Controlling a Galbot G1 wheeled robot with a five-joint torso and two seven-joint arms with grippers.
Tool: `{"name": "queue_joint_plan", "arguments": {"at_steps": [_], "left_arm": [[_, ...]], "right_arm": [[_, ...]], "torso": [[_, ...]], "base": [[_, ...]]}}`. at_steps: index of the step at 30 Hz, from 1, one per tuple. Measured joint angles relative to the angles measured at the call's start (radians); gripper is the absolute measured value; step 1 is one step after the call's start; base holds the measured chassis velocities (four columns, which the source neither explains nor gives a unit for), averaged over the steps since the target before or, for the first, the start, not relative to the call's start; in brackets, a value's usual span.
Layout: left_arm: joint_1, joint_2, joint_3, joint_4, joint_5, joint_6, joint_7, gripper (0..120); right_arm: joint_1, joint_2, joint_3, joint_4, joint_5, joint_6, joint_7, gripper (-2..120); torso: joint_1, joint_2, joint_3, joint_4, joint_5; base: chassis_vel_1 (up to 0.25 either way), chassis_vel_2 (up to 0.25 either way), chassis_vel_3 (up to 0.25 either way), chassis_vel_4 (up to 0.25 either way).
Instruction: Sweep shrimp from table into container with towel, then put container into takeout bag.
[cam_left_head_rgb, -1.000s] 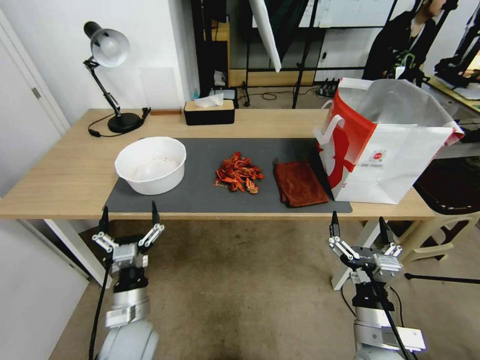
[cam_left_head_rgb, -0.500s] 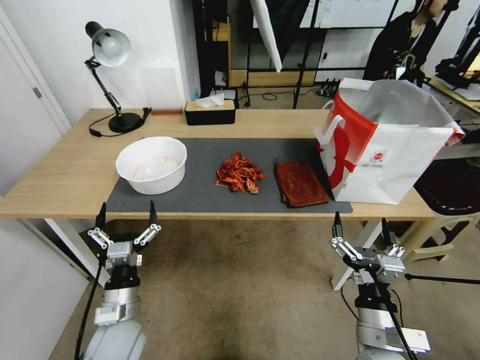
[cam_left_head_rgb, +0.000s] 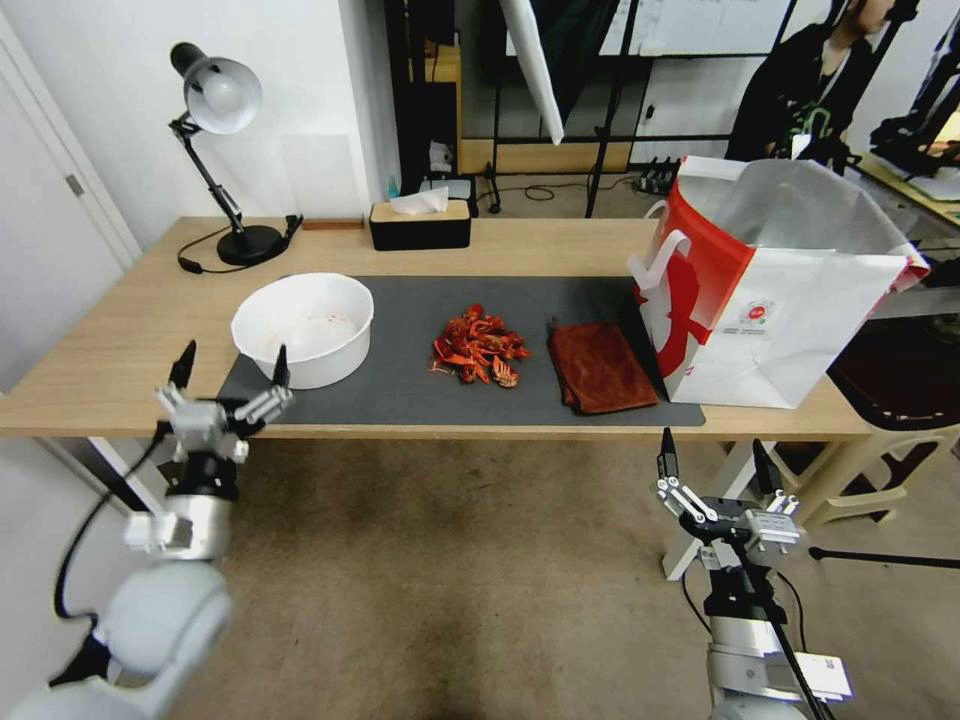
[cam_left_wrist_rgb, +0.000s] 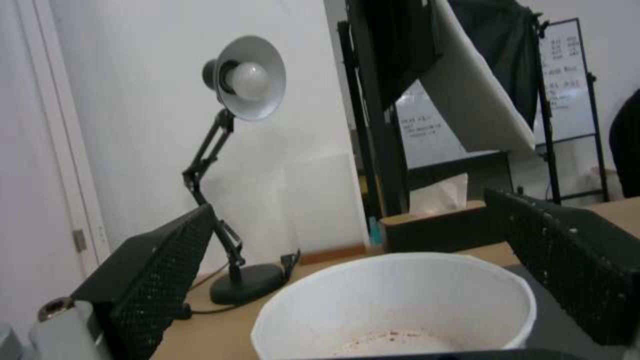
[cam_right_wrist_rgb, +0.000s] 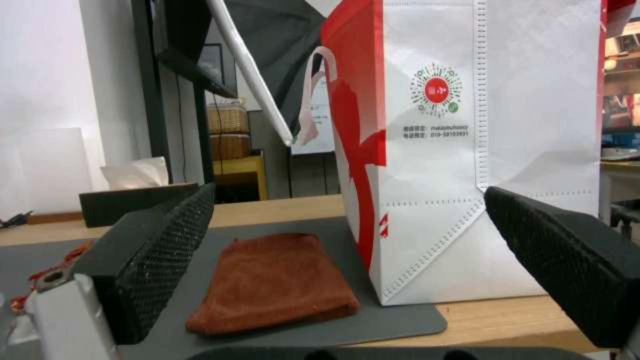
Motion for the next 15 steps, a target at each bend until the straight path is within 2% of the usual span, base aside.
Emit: {"name": "queue_joint_plan", "arguments": {"at_steps": [1, 3, 5, 7, 8, 11, 12, 13, 15], "left_arm": [[0.000, 0.000, 0.000, 0.000, 0.000, 0.000, 0.000, 100], [-0.028, 0.059, 0.007, 0.024, -0.068, 0.018, 0.016, 100], [-0.034, 0.070, 0.008, 0.030, -0.081, 0.021, 0.020, 100], [-0.070, 0.112, 0.018, 0.068, -0.117, 0.027, 0.030, 100], [-0.070, 0.112, 0.018, 0.068, -0.117, 0.027, 0.030, 100], [-0.114, 0.152, 0.039, 0.124, -0.132, 0.019, 0.045, 100], [-0.140, 0.177, 0.053, 0.156, -0.139, 0.012, 0.059, 100], [-0.140, 0.177, 0.053, 0.156, -0.139, 0.012, 0.059, 100], [-0.170, 0.215, 0.063, 0.208, -0.136, -0.017, 0.097, 100]], "right_arm": [[0.000, 0.000, 0.000, 0.000, 0.000, 0.000, 0.000, 100], [0.004, 0.002, 0.000, -0.005, 0.000, 0.006, -0.005, 100], [0.005, 0.003, 0.000, -0.006, 0.000, 0.007, -0.006, 100], [0.010, 0.005, -0.005, -0.013, -0.002, 0.008, -0.010, 100], [0.010, 0.005, -0.005, -0.013, -0.002, 0.008, -0.010, 100], [0.013, 0.010, -0.008, -0.019, -0.003, 0.010, -0.012, 100], [0.013, 0.013, -0.009, -0.021, -0.003, 0.013, -0.013, 100], [0.013, 0.013, -0.009, -0.021, -0.003, 0.013, -0.013, 100], [0.013, 0.016, -0.010, -0.022, -0.003, 0.016, -0.013, 100]], "torso": [[0.000, 0.000, 0.000, 0.0000, 0.0000], [0.000, 0.000, 0.000, 0.0001, -0.0001], [0.000, 0.000, 0.000, 0.0001, -0.0001], [0.000, 0.000, 0.000, 0.0002, 0.0000], [0.000, 0.000, 0.000, 0.0002, 0.0000], [0.000, 0.000, 0.000, 0.0000, -0.0001], [0.000, 0.000, 0.000, 0.0000, -0.0003], [0.000, 0.000, 0.000, 0.0000, -0.0003], [0.000, 0.000, 0.000, 0.0000, -0.0002]], "base": [[0.000, 0.000, 0.000, 0.000], [0.000, 0.000, 0.000, 0.000], [0.000, 0.000, 0.000, 0.000], [0.000, 0.000, 0.000, 0.000], [0.000, 0.000, 0.000, 0.000], [0.000, 0.000, 0.000, 0.000], [0.000, 0.000, 0.000, 0.000], [0.000, 0.000, 0.000, 0.000], [0.000, 0.000, 0.000, 0.000]]}}
